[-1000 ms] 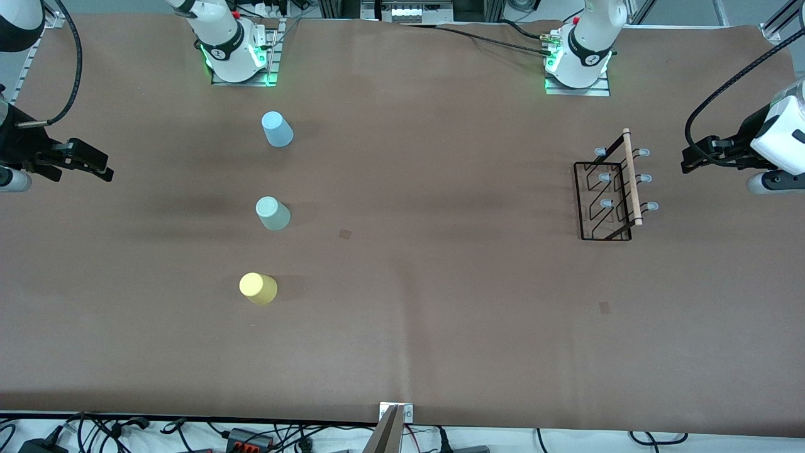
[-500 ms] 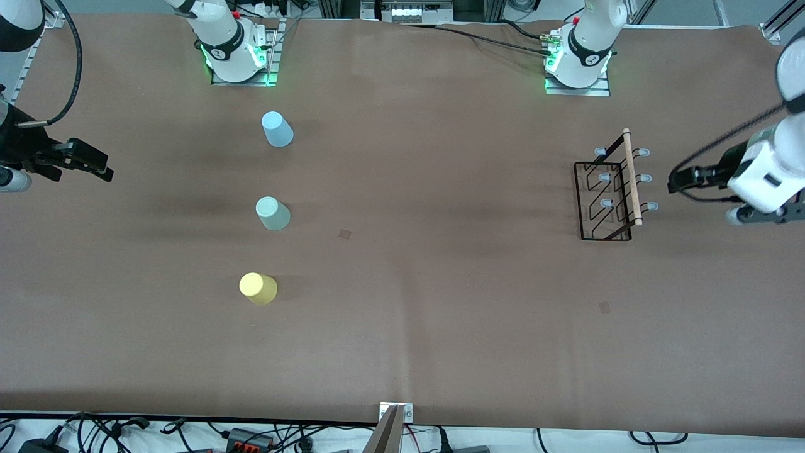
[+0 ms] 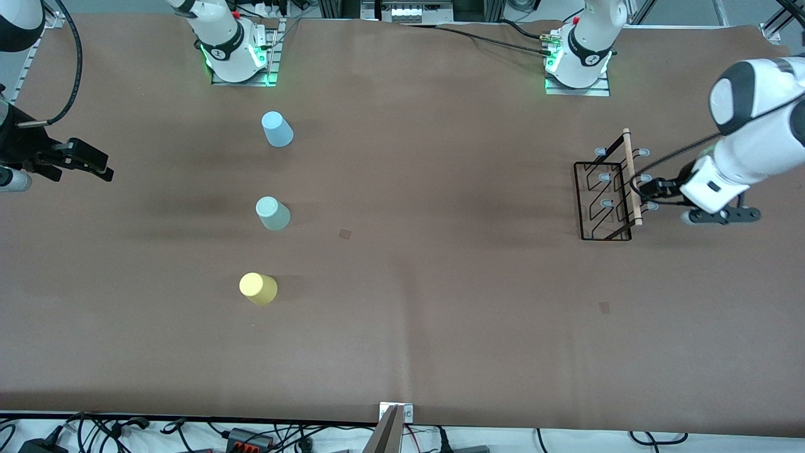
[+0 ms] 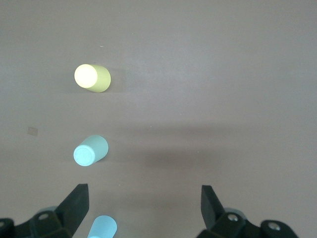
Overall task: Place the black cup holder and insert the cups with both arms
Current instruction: 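Reach the left gripper down and grasp the wooden handle of the rack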
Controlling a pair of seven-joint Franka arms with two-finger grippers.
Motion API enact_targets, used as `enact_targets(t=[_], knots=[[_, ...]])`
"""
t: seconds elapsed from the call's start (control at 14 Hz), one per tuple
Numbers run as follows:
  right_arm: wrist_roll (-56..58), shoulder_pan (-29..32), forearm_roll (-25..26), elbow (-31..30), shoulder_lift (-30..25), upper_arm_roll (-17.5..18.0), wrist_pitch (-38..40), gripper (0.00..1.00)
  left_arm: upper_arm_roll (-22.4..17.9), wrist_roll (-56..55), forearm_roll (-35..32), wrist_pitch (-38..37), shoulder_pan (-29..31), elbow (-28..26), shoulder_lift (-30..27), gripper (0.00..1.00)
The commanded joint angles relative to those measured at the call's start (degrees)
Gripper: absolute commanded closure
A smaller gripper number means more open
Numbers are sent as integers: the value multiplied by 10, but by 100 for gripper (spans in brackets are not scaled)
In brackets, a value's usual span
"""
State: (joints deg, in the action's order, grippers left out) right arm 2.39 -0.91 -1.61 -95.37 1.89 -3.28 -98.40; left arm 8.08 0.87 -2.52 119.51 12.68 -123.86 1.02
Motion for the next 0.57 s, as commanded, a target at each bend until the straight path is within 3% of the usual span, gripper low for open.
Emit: enact_targets(t=[0.0,0.5], knots=[[6,3,8,-11,-9,5,0,0,4,14,-8,21,5,-65,-47,12],[6,3,8,-11,-8,6,0,0,6,3,16,24,5,-123,-64,29]])
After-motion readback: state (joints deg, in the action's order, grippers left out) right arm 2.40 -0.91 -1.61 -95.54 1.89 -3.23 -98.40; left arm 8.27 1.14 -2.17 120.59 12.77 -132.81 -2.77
